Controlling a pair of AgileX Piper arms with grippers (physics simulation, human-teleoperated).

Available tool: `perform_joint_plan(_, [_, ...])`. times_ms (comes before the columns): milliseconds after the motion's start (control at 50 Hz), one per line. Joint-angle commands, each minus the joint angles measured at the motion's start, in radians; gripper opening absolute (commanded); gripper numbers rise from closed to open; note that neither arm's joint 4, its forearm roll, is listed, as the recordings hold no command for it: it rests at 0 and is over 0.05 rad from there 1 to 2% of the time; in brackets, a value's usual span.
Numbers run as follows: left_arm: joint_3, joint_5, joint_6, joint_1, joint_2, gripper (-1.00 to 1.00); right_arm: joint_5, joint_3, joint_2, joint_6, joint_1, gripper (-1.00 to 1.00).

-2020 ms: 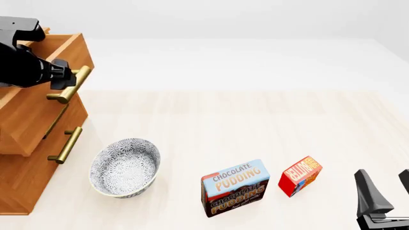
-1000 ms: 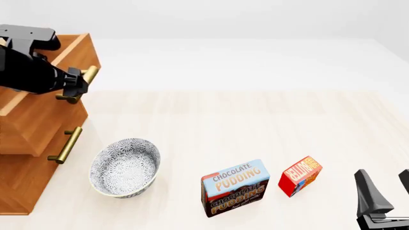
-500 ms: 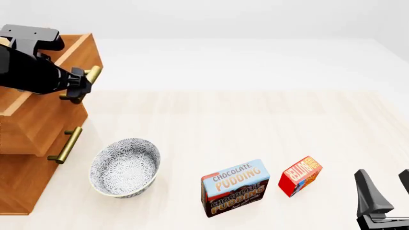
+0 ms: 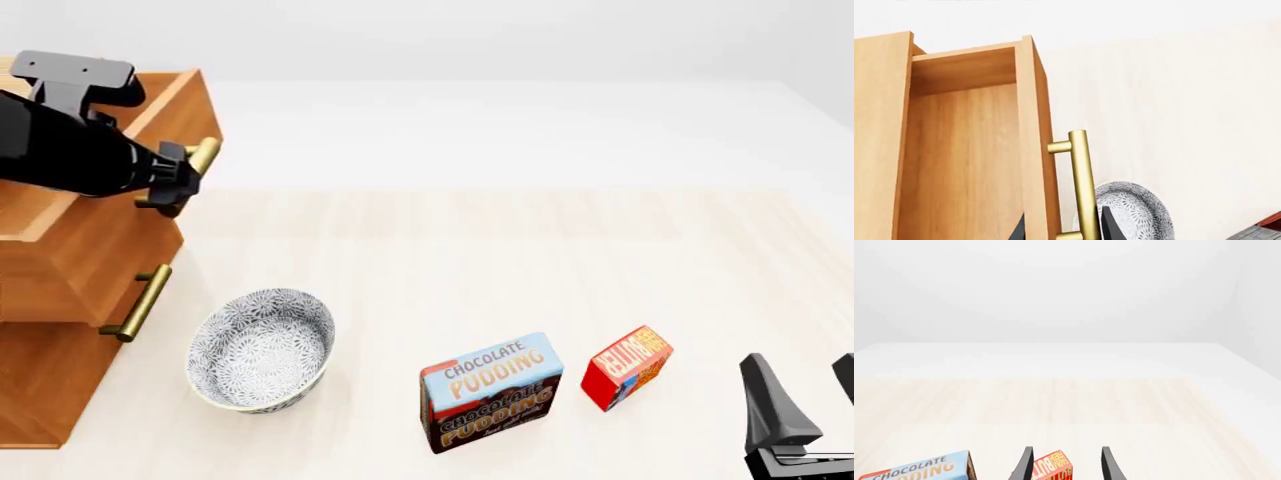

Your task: Put the butter at the back in the top drawer of the cabinet and close it.

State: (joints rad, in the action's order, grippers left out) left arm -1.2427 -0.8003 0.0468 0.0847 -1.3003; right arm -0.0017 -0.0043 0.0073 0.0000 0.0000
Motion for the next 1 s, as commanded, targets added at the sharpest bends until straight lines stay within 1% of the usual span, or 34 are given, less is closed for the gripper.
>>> perform_joint_plan(20, [0.04,-0.01,0.06,0.041,0.023,1.0,0.0,0.0,0.0,0.0,0.0,1.0])
perform_joint_plan(1000, [0.086,0.002,0.064,0.141,0.065,1.0,0.0,0.0,0.0,0.0,0.0,1.0])
